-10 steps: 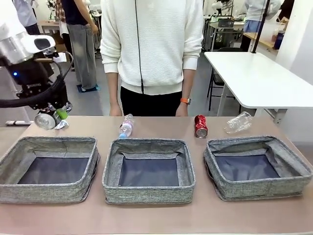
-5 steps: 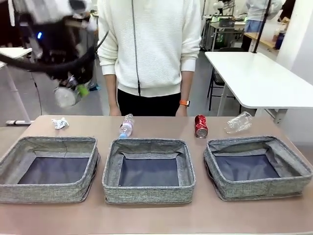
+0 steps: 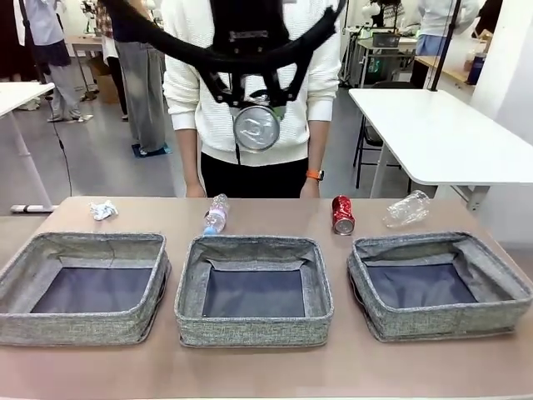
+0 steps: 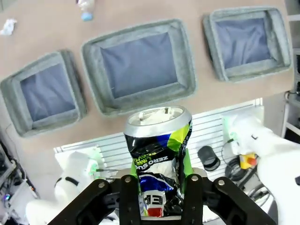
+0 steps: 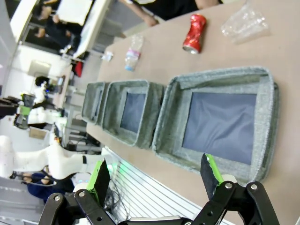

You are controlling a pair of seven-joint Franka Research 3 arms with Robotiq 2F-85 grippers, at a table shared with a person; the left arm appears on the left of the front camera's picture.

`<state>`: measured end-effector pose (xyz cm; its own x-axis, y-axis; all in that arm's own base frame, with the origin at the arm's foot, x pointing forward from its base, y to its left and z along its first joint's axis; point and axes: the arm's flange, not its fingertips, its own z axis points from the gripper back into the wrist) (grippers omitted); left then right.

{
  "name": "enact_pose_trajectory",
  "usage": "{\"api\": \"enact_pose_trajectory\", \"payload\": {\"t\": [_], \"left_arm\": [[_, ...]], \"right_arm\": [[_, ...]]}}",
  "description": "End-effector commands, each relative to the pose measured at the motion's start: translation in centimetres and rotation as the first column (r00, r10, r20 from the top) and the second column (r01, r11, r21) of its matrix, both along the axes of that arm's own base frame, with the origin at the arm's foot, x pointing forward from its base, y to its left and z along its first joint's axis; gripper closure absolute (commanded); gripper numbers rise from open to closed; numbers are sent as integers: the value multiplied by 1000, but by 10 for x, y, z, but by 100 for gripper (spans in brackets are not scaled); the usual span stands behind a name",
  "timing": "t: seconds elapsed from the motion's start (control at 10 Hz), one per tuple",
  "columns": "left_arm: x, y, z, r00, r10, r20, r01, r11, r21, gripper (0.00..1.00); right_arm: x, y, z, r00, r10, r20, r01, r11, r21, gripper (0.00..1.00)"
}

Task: Sort the waste into the appropriate baskets.
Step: Pick up the waste item pointed out by the person.

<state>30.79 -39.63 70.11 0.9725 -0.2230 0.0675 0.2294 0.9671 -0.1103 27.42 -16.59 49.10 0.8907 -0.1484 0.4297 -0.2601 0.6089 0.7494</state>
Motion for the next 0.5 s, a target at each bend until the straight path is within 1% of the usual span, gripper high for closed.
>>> {"api": "enact_pose_trajectory", "payload": {"t": [0.0,0.2,0.3,0.4], "left_arm": [[-1,1,18,999,6,45,-5,1000,-19,63],[9,4,31,999,37,22,-38,999,9,63],[14,2,36,999,32,0,-32,999,31,63],[23,-1,43,996,80,-40,-76,992,96,63]], "right_arm": [[2,1,1,1000,8,30,-8,1000,9,0],[2,1,1,1000,8,30,-8,1000,9,0],[2,1,1,1000,8,30,-8,1000,9,0],[2,1,1,1000,8,30,-8,1000,9,0]]}}
